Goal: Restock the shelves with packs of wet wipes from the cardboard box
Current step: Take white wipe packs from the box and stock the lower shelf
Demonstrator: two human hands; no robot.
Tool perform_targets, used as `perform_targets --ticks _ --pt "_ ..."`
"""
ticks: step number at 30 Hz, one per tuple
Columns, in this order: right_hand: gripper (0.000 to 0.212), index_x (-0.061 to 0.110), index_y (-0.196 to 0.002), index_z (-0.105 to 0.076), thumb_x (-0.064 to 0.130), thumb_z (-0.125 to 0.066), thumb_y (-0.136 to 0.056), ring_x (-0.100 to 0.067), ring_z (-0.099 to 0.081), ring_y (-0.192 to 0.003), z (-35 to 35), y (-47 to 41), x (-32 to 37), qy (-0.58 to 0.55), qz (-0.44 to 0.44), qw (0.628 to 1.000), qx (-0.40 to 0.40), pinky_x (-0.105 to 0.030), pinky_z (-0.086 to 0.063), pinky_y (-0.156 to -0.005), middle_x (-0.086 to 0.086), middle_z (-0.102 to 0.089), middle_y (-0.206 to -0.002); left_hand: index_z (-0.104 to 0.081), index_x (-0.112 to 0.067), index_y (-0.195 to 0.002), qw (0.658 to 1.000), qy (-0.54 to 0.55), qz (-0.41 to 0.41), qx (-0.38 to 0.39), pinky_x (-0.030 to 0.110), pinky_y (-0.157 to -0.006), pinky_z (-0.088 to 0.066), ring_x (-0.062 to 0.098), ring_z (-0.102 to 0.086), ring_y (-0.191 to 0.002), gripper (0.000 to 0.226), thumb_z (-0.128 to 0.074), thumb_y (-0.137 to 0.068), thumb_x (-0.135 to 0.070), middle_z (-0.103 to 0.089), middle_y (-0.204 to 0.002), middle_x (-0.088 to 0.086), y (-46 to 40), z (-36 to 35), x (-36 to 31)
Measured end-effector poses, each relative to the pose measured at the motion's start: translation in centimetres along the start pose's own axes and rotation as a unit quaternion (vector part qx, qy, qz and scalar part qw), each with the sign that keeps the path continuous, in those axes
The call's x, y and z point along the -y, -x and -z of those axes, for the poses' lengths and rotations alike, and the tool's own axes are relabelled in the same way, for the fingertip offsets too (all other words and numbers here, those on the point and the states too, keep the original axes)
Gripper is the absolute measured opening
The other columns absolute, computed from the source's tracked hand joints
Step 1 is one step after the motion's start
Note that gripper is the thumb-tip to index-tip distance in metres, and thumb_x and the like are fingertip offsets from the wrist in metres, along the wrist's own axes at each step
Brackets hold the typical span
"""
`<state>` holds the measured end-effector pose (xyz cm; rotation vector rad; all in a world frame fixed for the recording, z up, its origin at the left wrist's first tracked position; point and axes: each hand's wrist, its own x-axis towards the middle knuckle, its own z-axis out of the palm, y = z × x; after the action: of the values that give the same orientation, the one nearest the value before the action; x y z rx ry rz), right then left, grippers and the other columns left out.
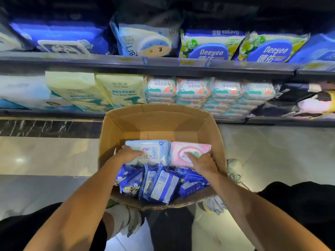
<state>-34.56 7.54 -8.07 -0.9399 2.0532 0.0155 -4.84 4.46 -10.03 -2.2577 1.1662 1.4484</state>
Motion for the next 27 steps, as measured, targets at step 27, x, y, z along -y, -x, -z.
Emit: perform_targets --ticks 27 --pt "0.129 0.000 -0.127 -0.051 0.065 -0.091 -0.022 -0.021 -0.065 -0.101 -1.9 -3.7 0.1 -0.183 -0.051 0.981 -0.025 -0.030 -0.055 -0.084 -0.006 -0.066 -0.114 -0.049 -0.008 -0.139 0.984 0.168 0.054 -0.002 0.035 -0.092 -0.040 0.027 -0.051 -0.122 0.094 -0.084 -0.067 -0.058 -0.053 -0.140 0.012 0.1 -0.2 1.3"
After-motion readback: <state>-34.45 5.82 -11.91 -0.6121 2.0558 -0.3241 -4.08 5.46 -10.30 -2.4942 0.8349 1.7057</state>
